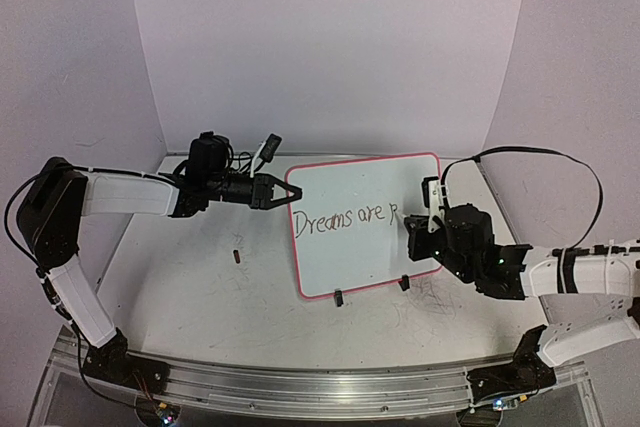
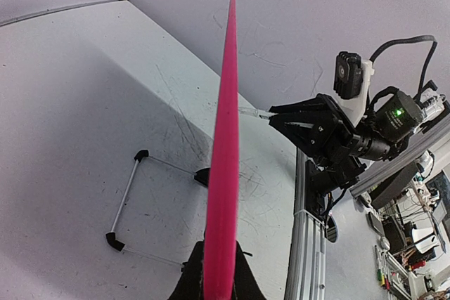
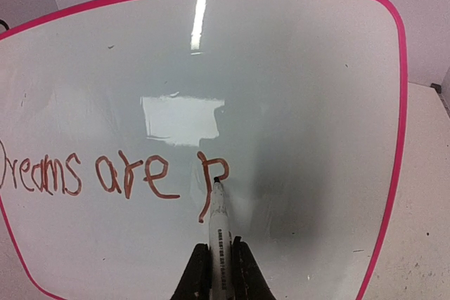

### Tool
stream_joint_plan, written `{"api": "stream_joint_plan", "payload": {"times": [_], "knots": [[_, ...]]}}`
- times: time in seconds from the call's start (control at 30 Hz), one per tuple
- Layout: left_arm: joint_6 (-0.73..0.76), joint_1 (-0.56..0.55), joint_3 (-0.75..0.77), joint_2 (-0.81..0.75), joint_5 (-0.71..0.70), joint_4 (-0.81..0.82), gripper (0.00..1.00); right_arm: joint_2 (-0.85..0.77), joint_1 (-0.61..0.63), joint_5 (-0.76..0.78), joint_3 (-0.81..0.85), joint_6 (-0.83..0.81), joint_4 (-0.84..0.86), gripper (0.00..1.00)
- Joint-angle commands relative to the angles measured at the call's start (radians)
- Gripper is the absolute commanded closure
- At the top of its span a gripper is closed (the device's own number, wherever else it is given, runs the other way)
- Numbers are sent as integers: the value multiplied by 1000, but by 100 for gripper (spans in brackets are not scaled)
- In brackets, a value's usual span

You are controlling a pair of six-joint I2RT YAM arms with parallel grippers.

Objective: Write a sentence on the whiteboard

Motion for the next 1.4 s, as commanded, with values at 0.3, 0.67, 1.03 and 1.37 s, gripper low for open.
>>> {"api": "stream_joint_plan", "payload": {"times": [0.3, 0.67, 1.03, 1.37], "knots": [[20, 1, 13, -28, -34, -35, 100, -92, -17, 20, -38, 32, 28, 100], [21, 1, 11, -30, -37, -35, 100, -45, -29, -4, -18, 2, 72, 100], [21, 1, 11, -28, -36, -35, 100, -29, -32, 30, -22, 0, 100, 100], [21, 1, 11, -31, -36, -36, 100, -19, -32, 20, -20, 13, 53, 100]]}}
